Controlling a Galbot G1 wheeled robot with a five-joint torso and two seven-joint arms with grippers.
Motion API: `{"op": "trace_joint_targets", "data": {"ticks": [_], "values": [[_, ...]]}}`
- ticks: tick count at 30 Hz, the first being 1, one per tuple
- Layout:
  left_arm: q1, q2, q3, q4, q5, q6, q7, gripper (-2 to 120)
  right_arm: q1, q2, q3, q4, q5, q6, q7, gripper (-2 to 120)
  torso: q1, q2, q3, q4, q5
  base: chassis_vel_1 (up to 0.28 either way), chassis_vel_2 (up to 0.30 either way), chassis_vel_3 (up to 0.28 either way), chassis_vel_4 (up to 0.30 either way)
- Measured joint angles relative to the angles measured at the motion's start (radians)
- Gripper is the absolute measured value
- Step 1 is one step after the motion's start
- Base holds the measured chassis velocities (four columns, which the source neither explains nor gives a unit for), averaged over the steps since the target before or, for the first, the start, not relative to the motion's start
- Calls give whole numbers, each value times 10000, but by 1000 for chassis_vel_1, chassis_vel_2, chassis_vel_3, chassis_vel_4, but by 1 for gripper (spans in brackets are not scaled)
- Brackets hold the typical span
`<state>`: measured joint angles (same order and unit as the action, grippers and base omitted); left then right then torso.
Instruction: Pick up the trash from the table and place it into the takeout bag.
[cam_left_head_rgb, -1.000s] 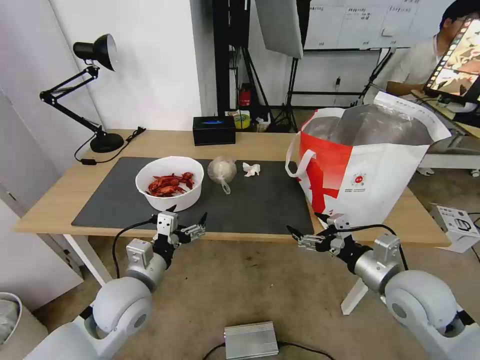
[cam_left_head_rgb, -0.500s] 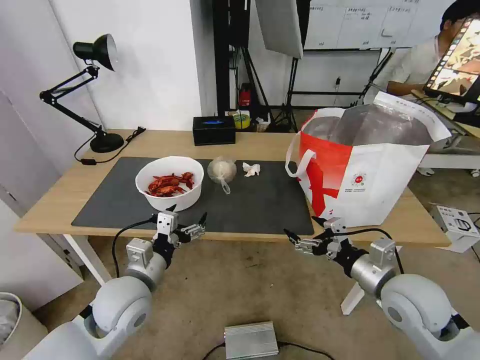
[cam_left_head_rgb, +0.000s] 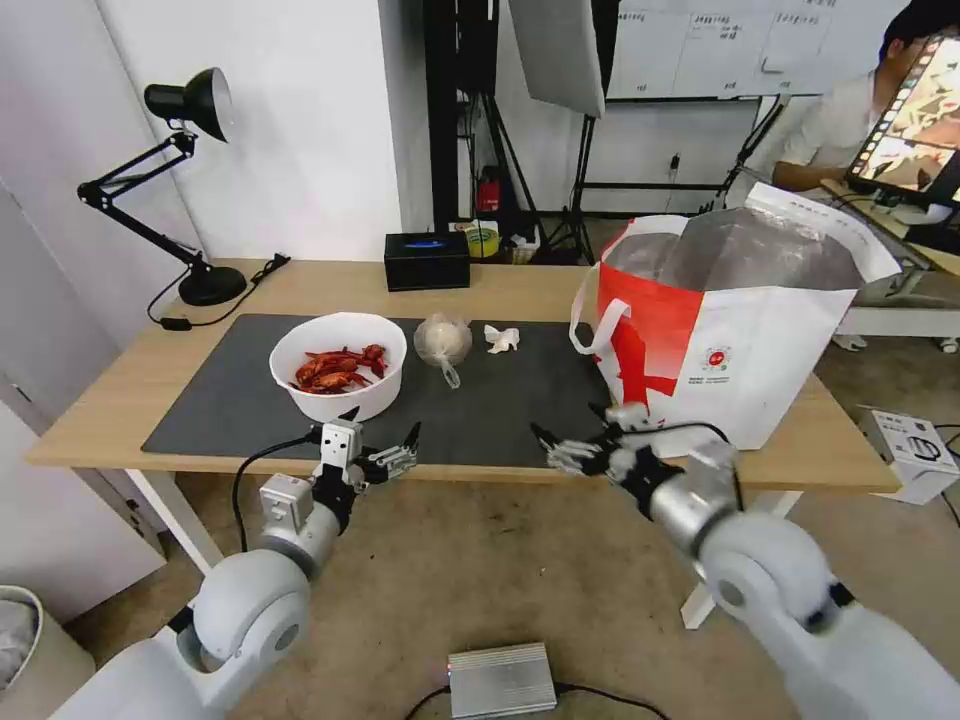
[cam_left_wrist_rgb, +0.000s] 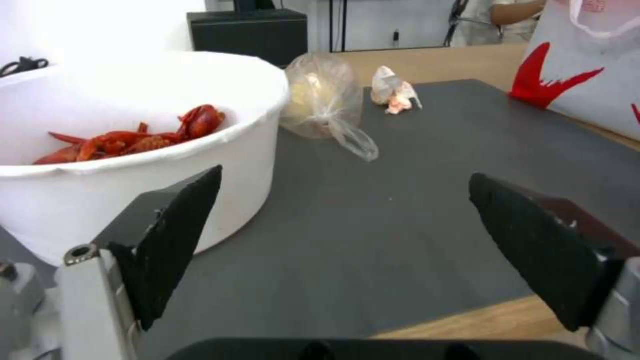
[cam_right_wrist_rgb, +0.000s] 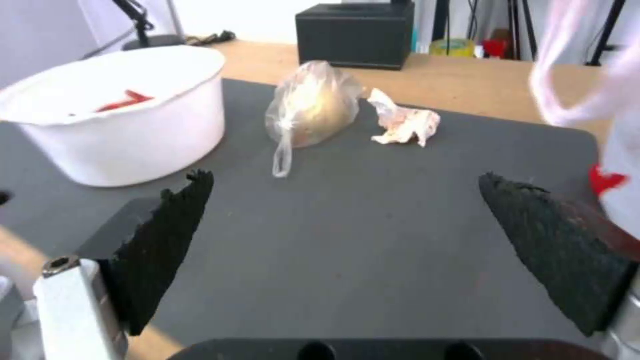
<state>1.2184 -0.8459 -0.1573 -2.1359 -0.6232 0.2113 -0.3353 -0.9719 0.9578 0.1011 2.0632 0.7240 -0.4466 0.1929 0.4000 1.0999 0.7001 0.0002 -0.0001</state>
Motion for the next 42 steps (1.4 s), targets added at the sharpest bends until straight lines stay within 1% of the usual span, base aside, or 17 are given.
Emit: {"op": "trace_joint_targets", "data": {"ticks": [2, 5, 6, 8, 9, 10, 11, 14, 17, 21, 22, 25, 30, 33, 34, 38, 42], "values": [[2, -19, 3, 0, 6, 2, -3, 100, 307, 95, -287, -167, 22, -58, 259, 100, 0, 0, 0, -2, 0, 0, 0, 0, 0], [29, -81, 9, 27, 55, 7, -12, 100, 1257, 468, -1267, -725, 188, -432, 1211, 100, 0, 0, 0, -1, 0, 0, 0, 0, 0], [29, -81, 9, 27, 55, 7, -12, 100, 1257, 468, -1267, -725, 188, -432, 1211, 100, 0, 0, 0, -1, 0, 0, 0, 0, 0], [41, -114, 11, 62, 82, 9, -16, 100, 1696, 685, -1668, -1025, 275, -687, 1682, 100, 0, 0, 0, 0, -2, 0, 0, 0, 0], [44, -155, 32, 93, 99, 10, -22, 100, 2073, 925, -1981, -1317, 490, -911, 2233, 100, 0, 0, 0, 0, 0, 0, 0, 0, 0], [44, -155, 32, 93, 99, 10, -22, 100, 2073, 925, -1981, -1317, 490, -911, 2233, 100, 0, 0, 0, 0, 0, 0, 0, 0, 0], [40, -190, 70, 117, 110, 10, -23, 100, 2337, 1099, -2170, -1541, 690, -1059, 2643, 100, 1, 0, 0, 0, 0, 0, 0, 0, 0], [38, -212, 101, 157, 123, 10, -23, 100, 2858, 1392, -2527, -2040, 1004, -1281, 3215, 100, 0, 0, 1, -2, 1, 0, 0, 0, 0], [38, -215, 101, 171, 128, 10, -23, 100, 3129, 1504, -2675, -2287, 1073, -1331, 3397, 100, 0, 1, 0, -2, 0, 0, 0, 0, 0], [40, -284, 99, 214, 179, 7, -25, 100, 4111, 1964, -3151, -3284, 1419, -1574, 3916, 100, 0, 1, 0, -1, -1, 0, 0, 0, 0], [40, -284, 99, 214, 179, 7, -25, 100, 4111, 1964, -3151, -3284, 1419, -1574, 3916, 100, 0, 1, 0, -1, -1, 0, 0, 0, 0], [39, -371, 99, 252, 227, 3, -23, 100, 4833, 2379, -3431, -4213, 1596, -1762, 4271, 100, 1, 1, 0, -1, 0, 0, 0, 0, 0], [40, -450, 100, 295, 282, -5, -21, 100, 5481, 2809, -3673, -5141, 1592, -1893, 4582, 100, 1, 2, 0, -1, 0, 0, 0, 0, 0], [26, -543, 118, 375, 344, -21, -22, 100, 6148, 3386, -3983, -6298, 1495, -2019, 4900, 100, 1, 1, 0, -2, 0, 0, 0, 0, 0], [26, -543, 118, 375, 344, -21, -22, 100, 6148, 3386, -3983, -6298, 1495, -2019, 4900, 100, 1, 1, 0, -2, 0, 0, 0, 0, 0], [10, -671, 132, 423, 389, -32, -18, 100, 6793, 4104, -4177, -7489, 1264, -2236, 5171, 100, 1, 2, 0, 0, 0, 0, 0, 0, 0], [-6, -726, 142, 444, 400, -35, -17, 100, 7092, 4421, -4234, -8047, 1051, -2332, 5242, 100, 0, 1, 0, -1, 0, 0, 0, 0, 0]]}}
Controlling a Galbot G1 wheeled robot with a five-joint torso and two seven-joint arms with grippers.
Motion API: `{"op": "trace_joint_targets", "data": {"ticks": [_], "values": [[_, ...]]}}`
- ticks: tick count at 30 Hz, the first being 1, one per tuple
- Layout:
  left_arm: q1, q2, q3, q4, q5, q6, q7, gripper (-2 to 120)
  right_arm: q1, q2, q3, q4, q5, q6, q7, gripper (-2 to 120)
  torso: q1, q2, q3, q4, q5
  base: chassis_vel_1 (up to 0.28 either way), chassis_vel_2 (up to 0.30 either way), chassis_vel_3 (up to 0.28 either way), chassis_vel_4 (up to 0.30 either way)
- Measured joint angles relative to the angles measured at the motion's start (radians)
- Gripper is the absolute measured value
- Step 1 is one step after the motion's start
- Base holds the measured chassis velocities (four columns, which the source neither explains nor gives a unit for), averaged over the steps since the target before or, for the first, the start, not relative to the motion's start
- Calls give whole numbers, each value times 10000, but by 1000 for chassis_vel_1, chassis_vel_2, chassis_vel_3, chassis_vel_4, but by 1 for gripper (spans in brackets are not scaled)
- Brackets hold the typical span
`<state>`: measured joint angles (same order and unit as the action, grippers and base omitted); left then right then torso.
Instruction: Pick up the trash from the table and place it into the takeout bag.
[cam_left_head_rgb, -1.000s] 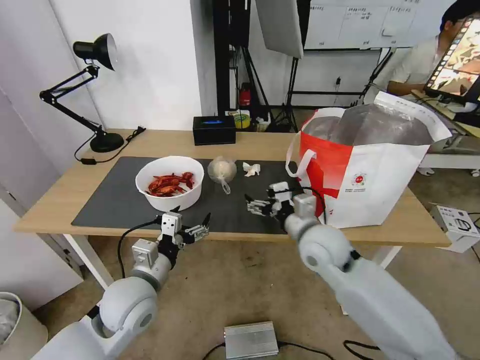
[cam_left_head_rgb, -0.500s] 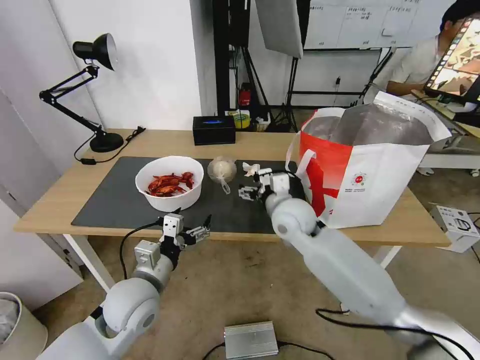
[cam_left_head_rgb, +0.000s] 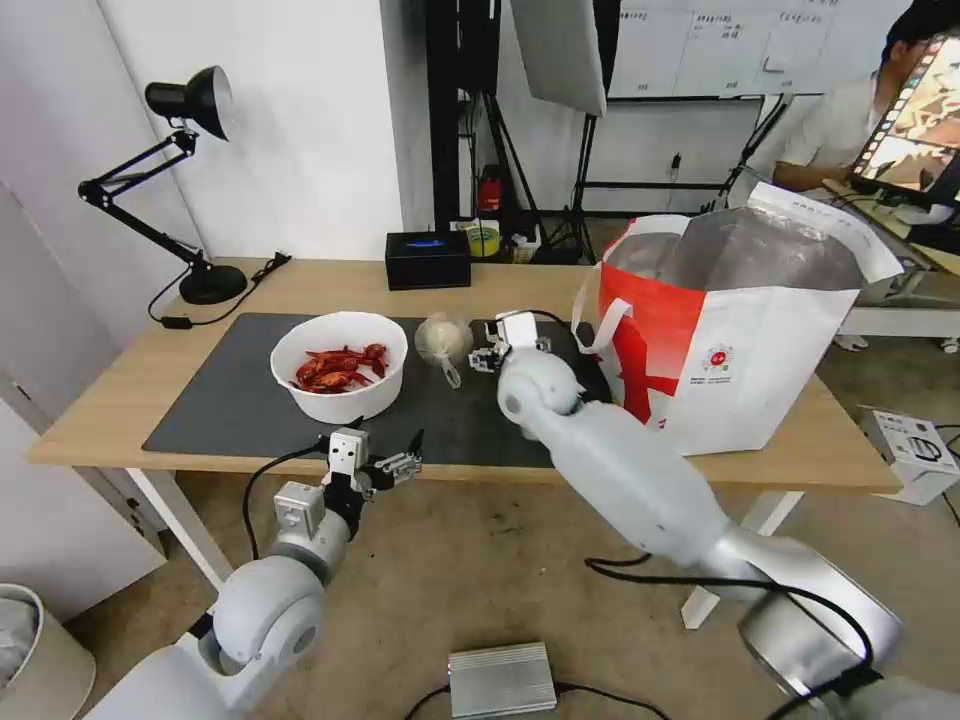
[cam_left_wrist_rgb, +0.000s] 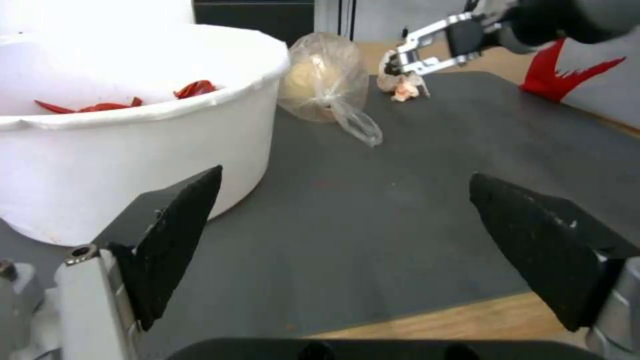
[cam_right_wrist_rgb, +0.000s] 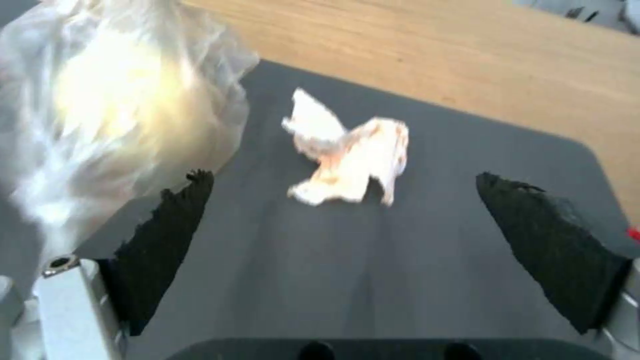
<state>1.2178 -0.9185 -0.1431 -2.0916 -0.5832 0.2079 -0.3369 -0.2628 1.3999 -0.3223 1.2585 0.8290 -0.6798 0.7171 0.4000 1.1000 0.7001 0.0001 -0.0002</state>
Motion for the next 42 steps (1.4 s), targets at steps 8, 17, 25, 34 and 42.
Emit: {"op": "trace_joint_targets", "data": {"ticks": [8, 17, 25, 34, 42], "values": [[-14, -51, 23, 7, 25, -7, 8, 100, 402, 450, 80, -850, -319, -212, 261, 100, -1, 0, 0, -1, 1, 0, 0, 0, 0], [-70, -47, 96, -22, 32, 22, 74, 100, 599, 404, 364, -1320, -37, -288, -303, 100, -1, 0, -1, -2, 2, 0, 0, 0, 0], [-114, -60, 129, -34, 40, 49, 93, 100, 973, 417, 397, -1843, 40, -287, -883, 100, -1, 0, -1, -2, 2, 0, 0, 0, 0], [-227, 32, 134, 22, 37, 56, 102, 100, 1398, 488, 410, -2559, 131, -420, -1811, 100, -1, 1, -1, -1, 1, 0, 0, 0, 0], [-255, 118, 119, 18, 23, 41, 107, 100, 1739, 469, 255, -3092, 82, -430, -2604, 100, -1, 0, 0, -1, 2, 0, 0, 0, 0]]}}
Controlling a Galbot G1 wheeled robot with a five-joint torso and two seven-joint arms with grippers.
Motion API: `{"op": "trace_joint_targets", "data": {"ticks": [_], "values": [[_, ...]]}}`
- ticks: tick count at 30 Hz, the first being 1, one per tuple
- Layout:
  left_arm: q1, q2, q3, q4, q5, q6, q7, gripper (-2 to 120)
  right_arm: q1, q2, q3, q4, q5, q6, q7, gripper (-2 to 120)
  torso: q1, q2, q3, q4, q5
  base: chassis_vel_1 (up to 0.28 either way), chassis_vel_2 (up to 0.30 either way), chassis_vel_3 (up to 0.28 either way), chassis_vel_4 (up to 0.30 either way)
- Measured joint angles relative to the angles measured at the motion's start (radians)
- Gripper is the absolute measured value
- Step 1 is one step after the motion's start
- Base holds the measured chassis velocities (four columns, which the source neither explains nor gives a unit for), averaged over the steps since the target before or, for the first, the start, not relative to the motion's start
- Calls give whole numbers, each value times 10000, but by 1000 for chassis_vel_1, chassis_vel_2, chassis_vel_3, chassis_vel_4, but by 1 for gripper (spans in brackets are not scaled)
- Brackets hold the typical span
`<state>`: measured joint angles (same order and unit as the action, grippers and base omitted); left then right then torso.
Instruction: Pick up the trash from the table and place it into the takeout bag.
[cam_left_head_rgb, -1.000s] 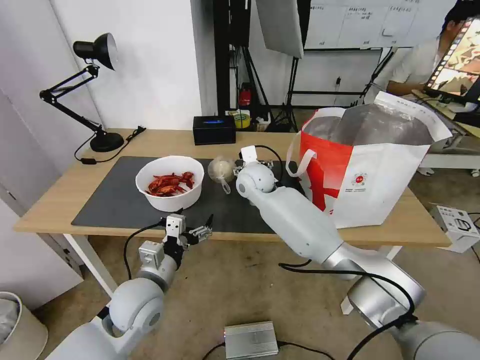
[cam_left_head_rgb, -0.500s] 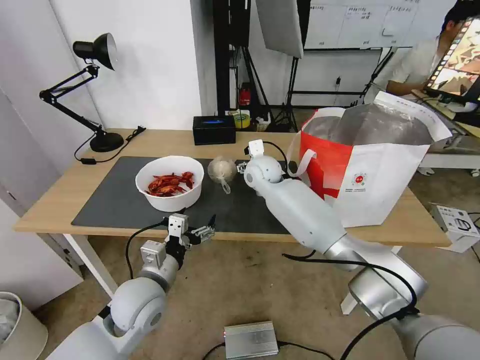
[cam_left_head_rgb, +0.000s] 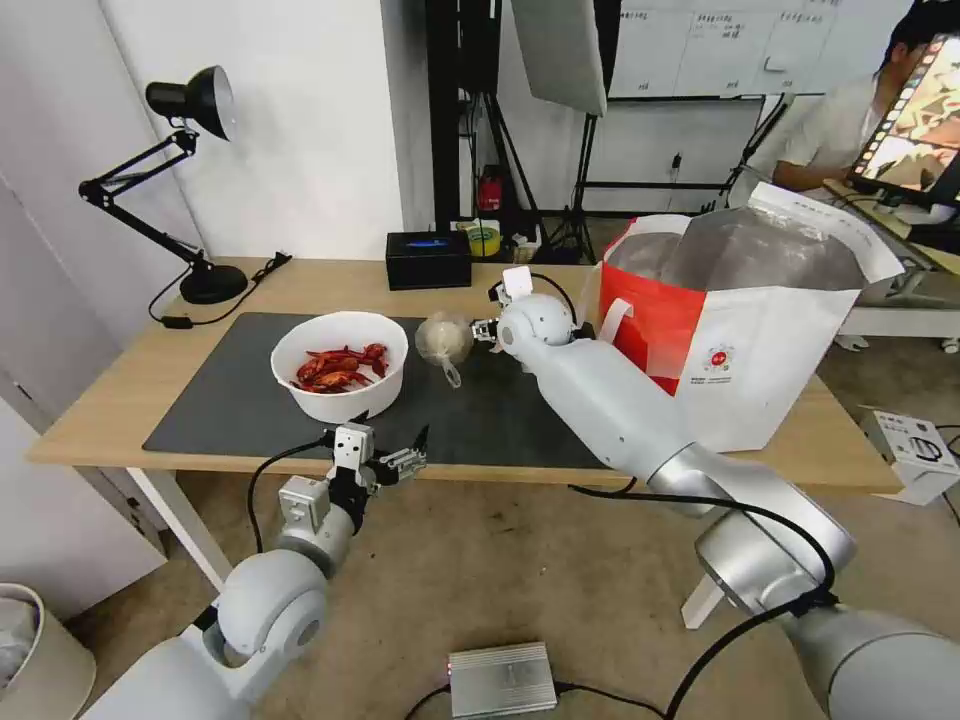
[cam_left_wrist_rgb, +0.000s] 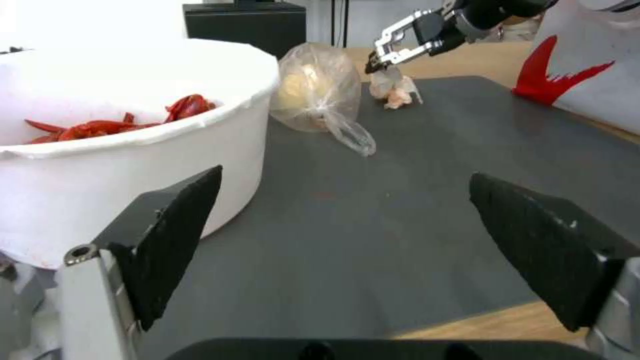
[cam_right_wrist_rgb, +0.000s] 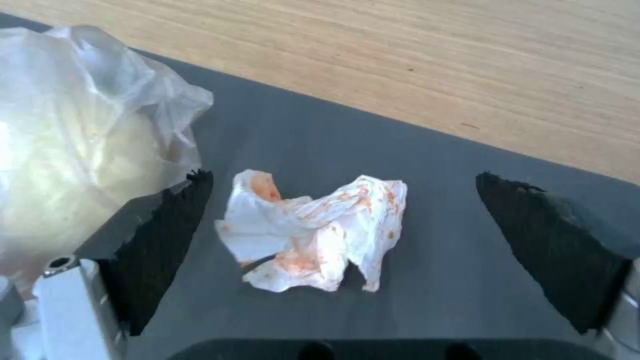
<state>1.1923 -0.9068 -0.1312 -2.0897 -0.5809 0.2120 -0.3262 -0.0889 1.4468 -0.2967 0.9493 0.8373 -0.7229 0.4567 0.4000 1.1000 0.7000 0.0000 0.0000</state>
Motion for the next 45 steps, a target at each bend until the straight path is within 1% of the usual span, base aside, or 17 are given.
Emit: {"op": "trace_joint_targets", "data": {"ticks": [8, 12, 22, 38, 39, 41, 42, 45], "values": [[3, -37, 39, 4, 0, -11, 2, 100, 250, 87, -39, -493, -130, 0, -317, 100, 0, 0, 0, 0, 0, 0, 0, 0, 0], [-11, -62, 58, 14, 5, -17, 4, 100, 288, 100, -95, -519, 165, -2, -335, 100, 0, 0, 0, 0, 0, 0, 0, 0, 0], [33, -78, 58, 39, 64, -49, 6, 100, -34, 96, -207, -332, 757, -6, 347, 100, -1, 0, 0, -1, 0, 0, 0, 0, 0], [58, -122, 95, 41, 98, -63, 7, 100, -172, 145, -106, -343, 903, -7, 510, 100, 0, 0, 0, 0, 0, 0, 0, 0, 0], [62, -130, 97, 44, 107, -64, 7, 100, -185, 149, -66, -345, 914, -7, 539, 96, 0, 0, 0, 0, 0, 0, 0, 0, 0], [73, -193, 114, 50, 140, -73, 6, 100, -211, 148, 14, -370, 961, -3, 618, 73, -1, 0, -1, 0, 0, 0, 0, 0, 0], [73, -193, 114, 50, 140, -73, 6, 100, -211, 148, 14, -370, 961, -3, 618, 73, -1, 0, -1, 0, 0, 0, 0, 0, 0], [75, -210, 130, 51, 146, -81, 6, 100, -244, 146, 47, -370, 983, 6, 667, 59, -1, 1, -1, 1, 0, 0, 0, 0, 0]]}}
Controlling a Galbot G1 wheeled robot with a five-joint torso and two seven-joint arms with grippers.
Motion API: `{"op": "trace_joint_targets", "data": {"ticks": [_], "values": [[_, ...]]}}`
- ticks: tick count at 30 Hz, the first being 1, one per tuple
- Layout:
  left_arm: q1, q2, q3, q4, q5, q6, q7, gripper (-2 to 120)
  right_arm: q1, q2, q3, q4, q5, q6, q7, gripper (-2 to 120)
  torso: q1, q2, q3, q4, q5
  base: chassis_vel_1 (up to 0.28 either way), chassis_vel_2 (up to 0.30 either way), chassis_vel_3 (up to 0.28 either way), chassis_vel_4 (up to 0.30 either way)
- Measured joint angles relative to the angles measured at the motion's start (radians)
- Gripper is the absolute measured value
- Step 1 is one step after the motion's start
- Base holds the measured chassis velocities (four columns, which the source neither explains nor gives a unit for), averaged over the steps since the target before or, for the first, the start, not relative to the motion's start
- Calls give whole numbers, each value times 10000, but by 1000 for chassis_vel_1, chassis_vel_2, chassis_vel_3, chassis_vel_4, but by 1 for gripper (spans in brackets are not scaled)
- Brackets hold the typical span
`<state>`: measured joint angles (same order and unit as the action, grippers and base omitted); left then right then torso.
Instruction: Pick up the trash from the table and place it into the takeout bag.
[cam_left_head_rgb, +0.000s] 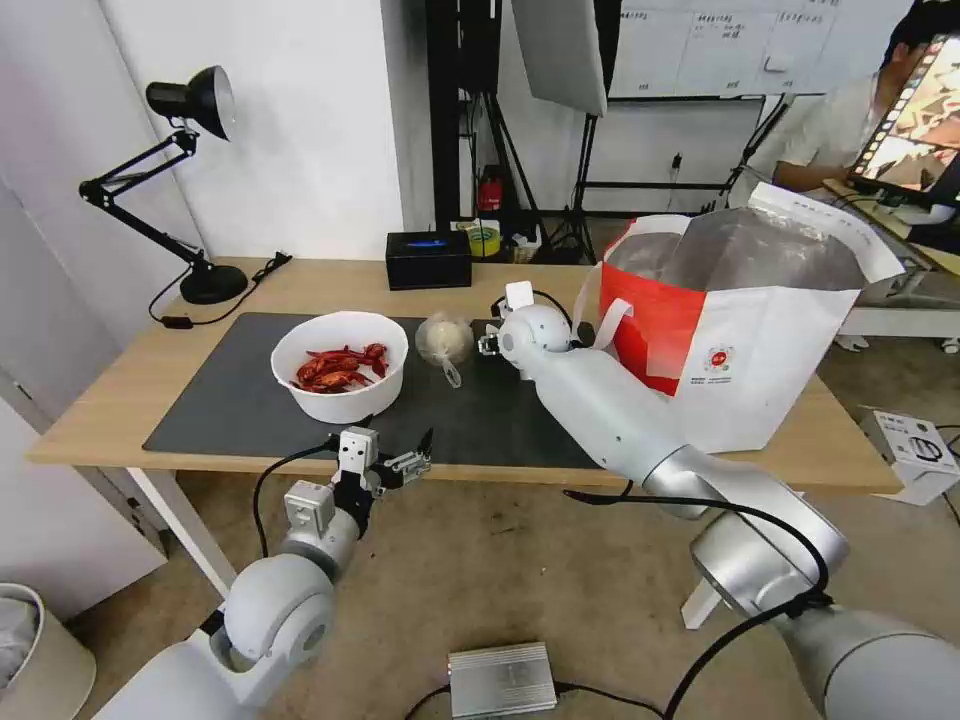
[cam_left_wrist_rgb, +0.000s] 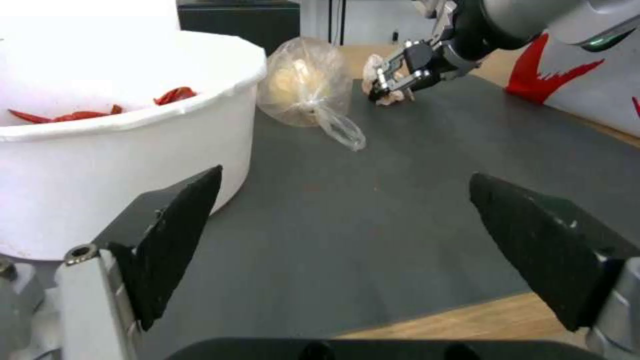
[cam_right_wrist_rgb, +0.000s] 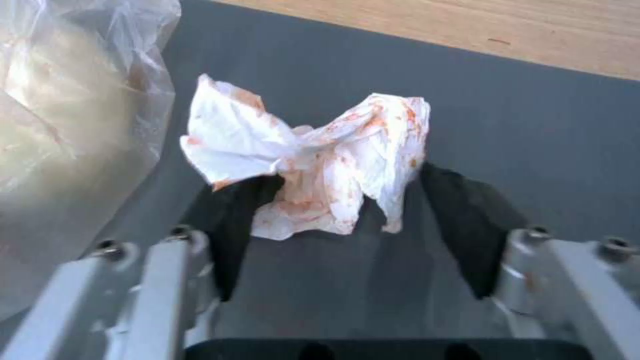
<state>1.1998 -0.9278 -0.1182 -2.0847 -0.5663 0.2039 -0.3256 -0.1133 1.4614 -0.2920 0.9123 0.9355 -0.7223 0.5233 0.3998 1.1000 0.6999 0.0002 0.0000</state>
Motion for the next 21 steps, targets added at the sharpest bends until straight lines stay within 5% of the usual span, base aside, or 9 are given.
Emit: {"op": "trace_joint_targets", "data": {"ticks": [17, 21], "values": [[-11, 15, -4, 0, 1, -210, -1, 100, 4, 30, 29, 23, 260, -2, 296, 0, 3, 0, 1, -4, 0, 0, 0, 0, 0], [-44, 15, 15, 18, 1, -213, -1, 100, 10, -1, 46, 116, 344, -4, 374, 0, 3, 0, 1, -3, 0, 0, 0, 0, 0]]}}
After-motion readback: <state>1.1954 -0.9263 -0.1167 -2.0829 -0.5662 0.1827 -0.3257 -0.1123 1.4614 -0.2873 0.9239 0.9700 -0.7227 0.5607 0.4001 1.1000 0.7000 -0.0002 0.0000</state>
